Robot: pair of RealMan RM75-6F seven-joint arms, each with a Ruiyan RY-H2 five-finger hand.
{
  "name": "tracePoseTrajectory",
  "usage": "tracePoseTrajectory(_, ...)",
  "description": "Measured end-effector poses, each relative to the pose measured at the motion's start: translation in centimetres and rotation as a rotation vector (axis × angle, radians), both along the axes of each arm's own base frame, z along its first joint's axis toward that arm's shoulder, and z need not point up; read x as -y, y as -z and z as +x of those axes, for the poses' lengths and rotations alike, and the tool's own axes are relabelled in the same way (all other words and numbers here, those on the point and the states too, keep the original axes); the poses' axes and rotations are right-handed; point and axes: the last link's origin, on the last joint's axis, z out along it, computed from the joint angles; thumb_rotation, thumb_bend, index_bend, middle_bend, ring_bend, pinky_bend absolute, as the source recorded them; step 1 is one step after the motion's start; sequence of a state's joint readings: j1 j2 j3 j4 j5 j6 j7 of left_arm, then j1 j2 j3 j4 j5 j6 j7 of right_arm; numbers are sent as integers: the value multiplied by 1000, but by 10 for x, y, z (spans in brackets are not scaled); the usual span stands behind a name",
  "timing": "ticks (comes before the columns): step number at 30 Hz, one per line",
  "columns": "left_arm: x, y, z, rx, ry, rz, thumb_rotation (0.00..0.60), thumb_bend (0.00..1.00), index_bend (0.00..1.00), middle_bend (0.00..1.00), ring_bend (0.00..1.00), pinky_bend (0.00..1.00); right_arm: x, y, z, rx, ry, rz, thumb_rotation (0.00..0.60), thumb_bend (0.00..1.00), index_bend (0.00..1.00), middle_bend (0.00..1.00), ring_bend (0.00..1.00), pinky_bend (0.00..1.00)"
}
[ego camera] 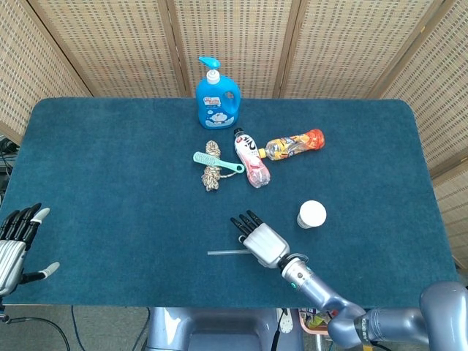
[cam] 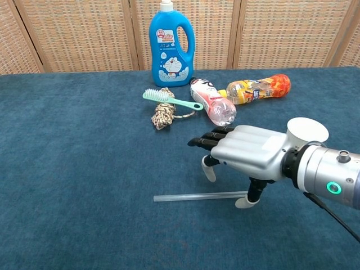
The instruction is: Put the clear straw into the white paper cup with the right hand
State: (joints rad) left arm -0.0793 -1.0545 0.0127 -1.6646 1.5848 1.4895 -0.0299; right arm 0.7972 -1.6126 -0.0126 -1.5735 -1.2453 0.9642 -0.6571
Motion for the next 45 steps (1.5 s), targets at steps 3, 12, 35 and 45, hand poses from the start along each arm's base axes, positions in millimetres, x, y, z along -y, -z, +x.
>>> tracePoseTrajectory(3,0,0,0,2,0,-2,600,133,0,0,0,0,0,-4,11,61,51,24,600,266,441,0,0,0)
tracePoseTrajectory(12,-1,-4,-2,22,-3,2,600,133,0,0,0,0,14,3,29,141,210,58,600,338,456,0,0,0)
tracePoseTrajectory(35,-5,-5,-4,31,-10,-9,600,133,0,0,0,0,10,44,38,194,349,109,600,379,488,0,0,0)
tracePoseTrajectory(45,-5,-6,-4,34,-10,-8,600,133,0,0,0,0,11,49,31,187,351,103,600,389,505,0,0,0)
